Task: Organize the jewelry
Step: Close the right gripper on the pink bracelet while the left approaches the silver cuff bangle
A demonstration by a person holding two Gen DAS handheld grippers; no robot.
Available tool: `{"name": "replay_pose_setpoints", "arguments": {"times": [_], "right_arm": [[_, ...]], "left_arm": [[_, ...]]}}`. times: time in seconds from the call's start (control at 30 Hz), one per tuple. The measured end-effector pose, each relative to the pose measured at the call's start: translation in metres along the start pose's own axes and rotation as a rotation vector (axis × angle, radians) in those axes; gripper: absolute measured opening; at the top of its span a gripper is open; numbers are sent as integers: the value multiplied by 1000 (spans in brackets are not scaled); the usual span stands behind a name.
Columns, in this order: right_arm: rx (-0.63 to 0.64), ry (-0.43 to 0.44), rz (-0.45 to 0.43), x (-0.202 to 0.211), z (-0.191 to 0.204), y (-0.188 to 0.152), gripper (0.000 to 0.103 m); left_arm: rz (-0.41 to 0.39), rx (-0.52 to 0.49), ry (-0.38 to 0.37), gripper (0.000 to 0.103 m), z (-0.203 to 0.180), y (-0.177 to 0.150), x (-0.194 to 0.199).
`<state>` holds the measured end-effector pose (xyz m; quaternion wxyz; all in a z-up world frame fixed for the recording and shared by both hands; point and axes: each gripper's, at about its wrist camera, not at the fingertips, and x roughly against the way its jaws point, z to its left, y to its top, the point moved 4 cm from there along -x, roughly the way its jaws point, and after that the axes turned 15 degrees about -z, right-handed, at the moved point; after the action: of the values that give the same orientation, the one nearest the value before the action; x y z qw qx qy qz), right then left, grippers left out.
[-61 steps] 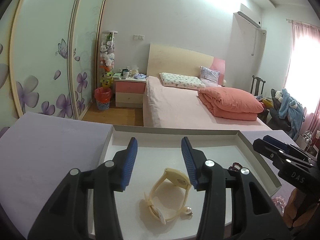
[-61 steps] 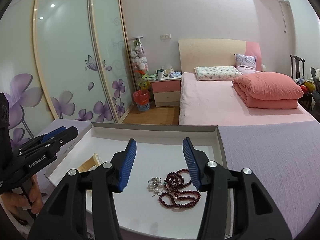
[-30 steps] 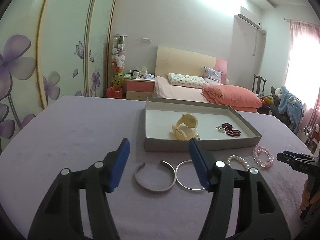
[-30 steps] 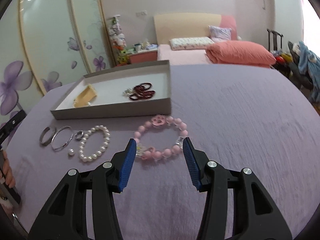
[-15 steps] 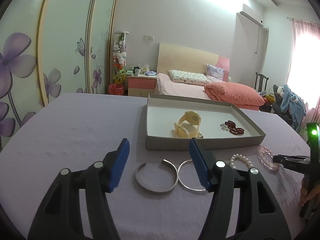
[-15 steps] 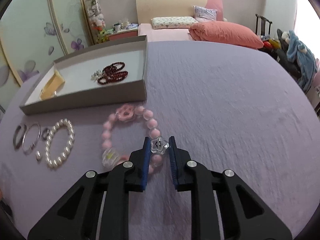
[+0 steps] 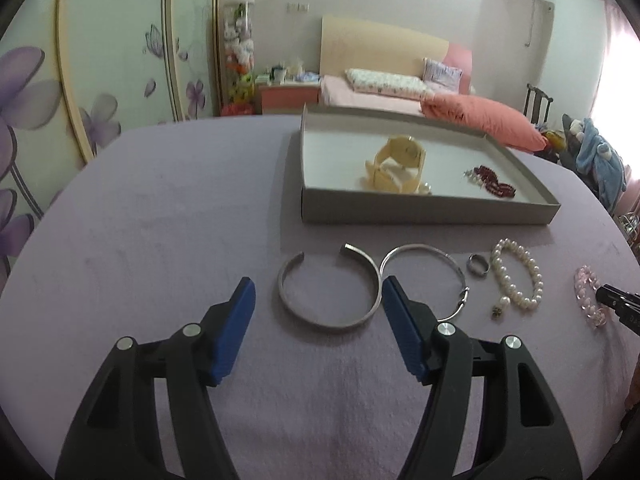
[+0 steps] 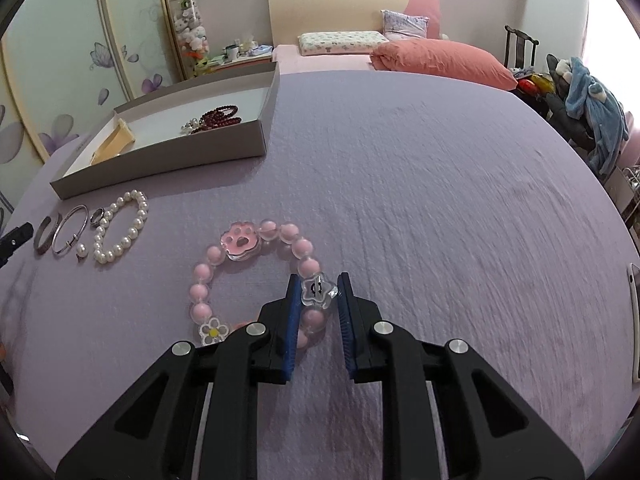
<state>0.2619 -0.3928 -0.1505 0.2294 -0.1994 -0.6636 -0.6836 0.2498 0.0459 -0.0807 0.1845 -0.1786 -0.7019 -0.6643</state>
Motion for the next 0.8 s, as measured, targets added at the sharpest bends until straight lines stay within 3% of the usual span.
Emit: {"name": "replay_pose_setpoints", "arguments": {"times": [0.3, 0.8], "right_arm": [[-15, 12, -1, -1, -6, 0, 19], [-7, 14, 1, -2, -5, 2, 20]], "left_arm": [[127, -36, -11, 68, -6, -13, -15], [132, -47, 29, 66, -10, 2, -39]]}}
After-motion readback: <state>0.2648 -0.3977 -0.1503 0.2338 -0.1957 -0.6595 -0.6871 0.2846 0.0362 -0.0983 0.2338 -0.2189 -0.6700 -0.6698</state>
